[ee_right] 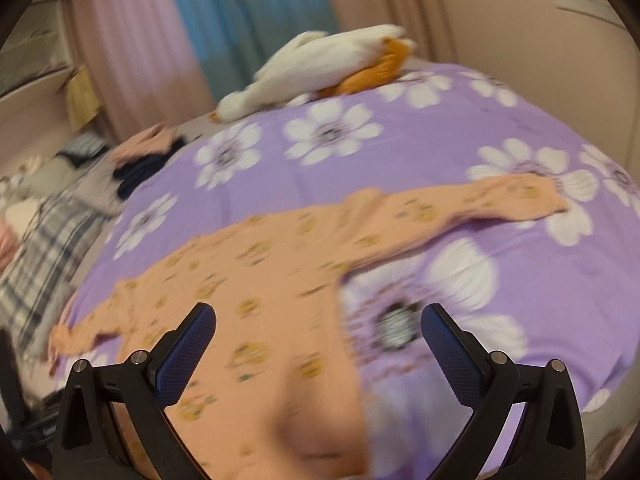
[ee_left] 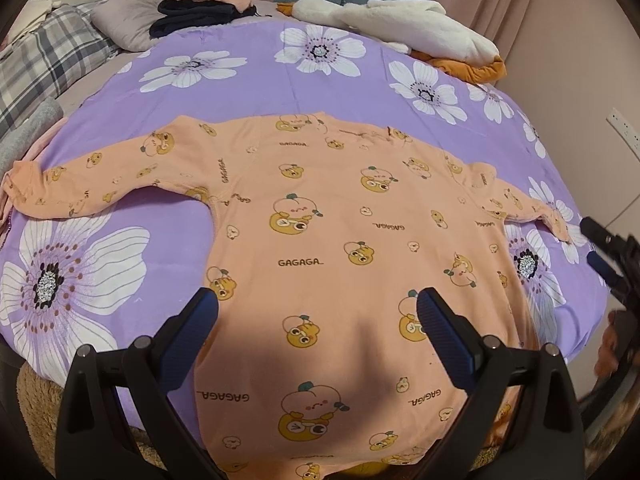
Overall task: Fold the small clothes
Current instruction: 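Reach to the sleeve cuff and close the right tool on it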
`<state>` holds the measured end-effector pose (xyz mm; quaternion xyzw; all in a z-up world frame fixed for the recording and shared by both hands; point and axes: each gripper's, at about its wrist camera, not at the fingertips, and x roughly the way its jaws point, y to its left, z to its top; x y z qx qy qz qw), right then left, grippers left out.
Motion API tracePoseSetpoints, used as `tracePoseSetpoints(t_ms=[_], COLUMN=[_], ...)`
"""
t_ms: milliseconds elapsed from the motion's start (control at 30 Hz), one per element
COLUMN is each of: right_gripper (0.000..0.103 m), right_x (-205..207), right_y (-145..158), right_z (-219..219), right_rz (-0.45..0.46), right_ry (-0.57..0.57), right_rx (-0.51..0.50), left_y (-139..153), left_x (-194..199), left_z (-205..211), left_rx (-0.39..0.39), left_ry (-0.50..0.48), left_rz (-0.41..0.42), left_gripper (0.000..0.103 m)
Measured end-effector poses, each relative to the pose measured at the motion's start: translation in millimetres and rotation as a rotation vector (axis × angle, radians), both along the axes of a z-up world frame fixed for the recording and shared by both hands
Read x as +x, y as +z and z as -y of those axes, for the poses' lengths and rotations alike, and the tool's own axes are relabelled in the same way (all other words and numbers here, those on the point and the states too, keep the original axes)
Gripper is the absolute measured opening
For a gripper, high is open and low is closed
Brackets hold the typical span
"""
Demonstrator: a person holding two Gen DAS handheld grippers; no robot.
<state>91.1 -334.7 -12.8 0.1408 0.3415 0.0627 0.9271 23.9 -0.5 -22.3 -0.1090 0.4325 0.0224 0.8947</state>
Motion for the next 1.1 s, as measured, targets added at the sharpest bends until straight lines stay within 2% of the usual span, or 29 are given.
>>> tracePoseSetpoints(t_ms=[100, 267, 333, 433, 500, 567, 700, 733, 767, 800, 833, 867, 967, 1100], right_gripper=[0.102, 0.093, 0.079, 0.072, 0.064, 0.06, 0.049, 0.041, 0.038, 0.03, 0.011, 0.007, 0.007, 0.006], right_x=[15, 47, 60, 79, 93, 106, 127, 132, 138, 142, 146, 149, 142, 135], right_y=[-3, -18, -28, -45, -57, -67, -82, -86, -88, -87, -85, -80, -47, -19], right_z=[44, 117, 142, 178, 196, 205, 209, 209, 211, 210, 210, 207, 206, 212], right_rz=[-0.034, -0.112, -0.158, -0.2, -0.231, -0.264, -0.285, -0.292, -0.288, -0.282, -0.286, -0.287, -0.174, -0.101], right_ry=[-0.092, -0.238, -0.286, -0.355, -0.405, -0.455, -0.476, -0.479, -0.481, -0.487, -0.493, -0.504, -0.496, -0.486], right_rx=[0.043, 0.156, 0.212, 0.345, 0.387, 0.394, 0.409, 0.416, 0.408, 0.379, 0.349, 0.312, 0.242, 0.213], left_y=[-4, -13, -16, -22, -27, -34, -44, -46, -47, -47, -48, -48, -49, -48], left_x=[5, 14, 19, 26, 31, 37, 45, 46, 47, 48, 50, 50, 51, 53], left_z=[2, 2, 0, -4, -8, -11, -15, -16, -16, -16, -16, -16, -18, -21], left_rx=[-0.006, -0.026, -0.044, -0.067, -0.078, -0.085, -0.087, -0.086, -0.084, -0.079, -0.071, -0.067, -0.065, -0.081], left_ry=[-0.006, -0.006, -0.003, 0.014, 0.031, 0.042, 0.058, 0.06, 0.059, 0.058, 0.056, 0.055, 0.058, 0.057], left_rz=[-0.009, -0.039, -0.05, -0.067, -0.077, -0.101, -0.138, -0.143, -0.142, -0.139, -0.14, -0.141, -0.136, -0.131], left_gripper=[0.099, 0.094, 0.09, 0.082, 0.076, 0.074, 0.073, 0.073, 0.073, 0.073, 0.073, 0.073, 0.073, 0.073])
